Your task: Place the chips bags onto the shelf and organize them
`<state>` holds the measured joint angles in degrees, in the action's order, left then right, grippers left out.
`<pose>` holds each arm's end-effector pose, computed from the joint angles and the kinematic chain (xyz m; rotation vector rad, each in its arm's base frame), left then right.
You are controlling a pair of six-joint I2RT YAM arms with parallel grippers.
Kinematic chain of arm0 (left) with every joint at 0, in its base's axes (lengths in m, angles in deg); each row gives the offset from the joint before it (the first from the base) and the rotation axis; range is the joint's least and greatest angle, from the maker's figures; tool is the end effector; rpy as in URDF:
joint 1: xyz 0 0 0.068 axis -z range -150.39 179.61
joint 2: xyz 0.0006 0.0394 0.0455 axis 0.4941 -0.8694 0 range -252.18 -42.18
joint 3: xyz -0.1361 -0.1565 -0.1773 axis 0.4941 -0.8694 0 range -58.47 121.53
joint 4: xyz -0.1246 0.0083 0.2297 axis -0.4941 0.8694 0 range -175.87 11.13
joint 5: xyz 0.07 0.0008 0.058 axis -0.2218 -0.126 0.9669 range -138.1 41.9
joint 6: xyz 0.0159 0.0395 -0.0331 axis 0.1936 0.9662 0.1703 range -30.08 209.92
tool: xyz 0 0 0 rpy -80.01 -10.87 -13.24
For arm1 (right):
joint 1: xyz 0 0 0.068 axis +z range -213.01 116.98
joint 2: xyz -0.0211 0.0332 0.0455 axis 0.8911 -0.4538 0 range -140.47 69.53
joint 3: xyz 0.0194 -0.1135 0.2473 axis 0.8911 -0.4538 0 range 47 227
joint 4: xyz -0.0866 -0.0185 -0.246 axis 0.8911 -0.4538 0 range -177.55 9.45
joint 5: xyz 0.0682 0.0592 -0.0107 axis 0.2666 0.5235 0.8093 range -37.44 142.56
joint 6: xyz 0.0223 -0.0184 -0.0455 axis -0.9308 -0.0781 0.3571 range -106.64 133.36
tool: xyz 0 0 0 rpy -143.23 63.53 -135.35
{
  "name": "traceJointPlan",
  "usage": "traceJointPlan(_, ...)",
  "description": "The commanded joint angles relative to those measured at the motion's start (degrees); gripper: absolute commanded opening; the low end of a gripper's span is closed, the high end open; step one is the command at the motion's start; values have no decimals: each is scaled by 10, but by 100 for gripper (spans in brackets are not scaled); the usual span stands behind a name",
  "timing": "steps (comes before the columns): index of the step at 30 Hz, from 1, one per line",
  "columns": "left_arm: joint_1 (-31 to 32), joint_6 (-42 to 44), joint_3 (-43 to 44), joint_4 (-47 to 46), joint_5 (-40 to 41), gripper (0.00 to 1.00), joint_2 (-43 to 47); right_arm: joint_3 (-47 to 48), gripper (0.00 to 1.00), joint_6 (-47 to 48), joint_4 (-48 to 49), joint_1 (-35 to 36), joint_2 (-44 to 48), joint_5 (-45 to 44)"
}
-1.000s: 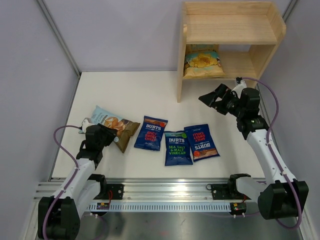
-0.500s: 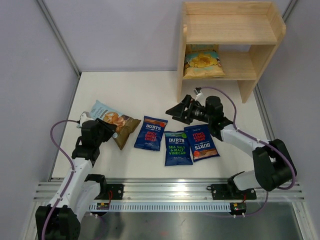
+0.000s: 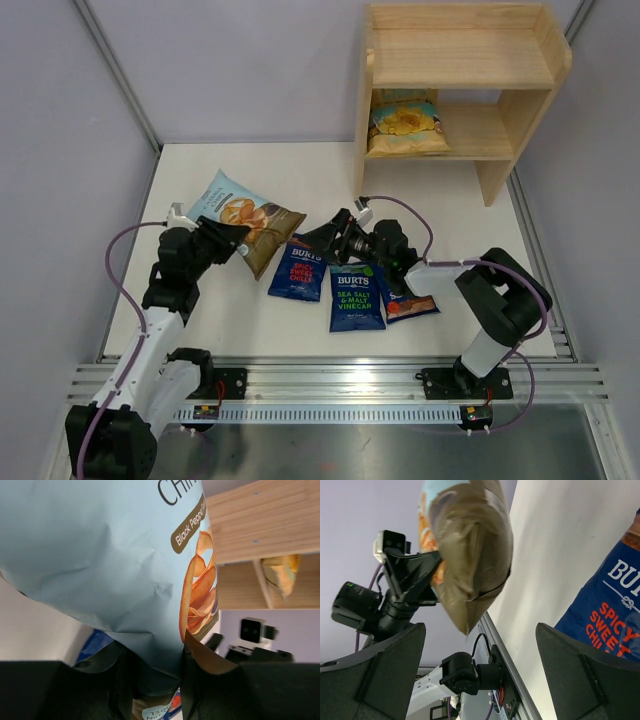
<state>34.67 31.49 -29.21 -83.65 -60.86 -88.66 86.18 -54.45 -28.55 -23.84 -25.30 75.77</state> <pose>0.1910 -0.0248 0.2535 -0.7624 1.8717 -0.9416 0.2520 0.2234 0.2013 0.1161 1.9462 1.6777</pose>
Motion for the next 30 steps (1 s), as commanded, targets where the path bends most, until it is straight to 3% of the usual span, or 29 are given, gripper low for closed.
traceJointPlan(1, 28, -33, 53, -94, -44, 9, 2, 25, 99, 0, 92, 9, -17, -25)
traceJointPlan(5, 71, -44, 62, -112, -39, 10, -4, 45, 99, 35, 56, 18, -12, -38)
traceJointPlan(18, 190, -42, 79, -158, -38, 12, -59, 42, 100, 66, 71, 22, 10, -50)
traceJointPlan(22, 201, -38, 75, -166, -56, 16, -67, 29, 90, 66, 80, 20, 24, -70)
traceJointPlan(26, 202, -21, 69, -159, -61, 28, -56, 8, 67, 71, 105, 11, 36, -69)
traceJointPlan(27, 202, -13, 67, -158, -61, 40, -50, 5, 58, 70, 121, 6, 38, -68)
traceJointPlan(29, 202, -3, 67, -145, -60, 58, -45, -11, 53, 62, 137, -2, 42, -65)
traceJointPlan(30, 202, 9, 69, -137, -54, 76, -41, -16, 51, 59, 154, -6, 48, -63)
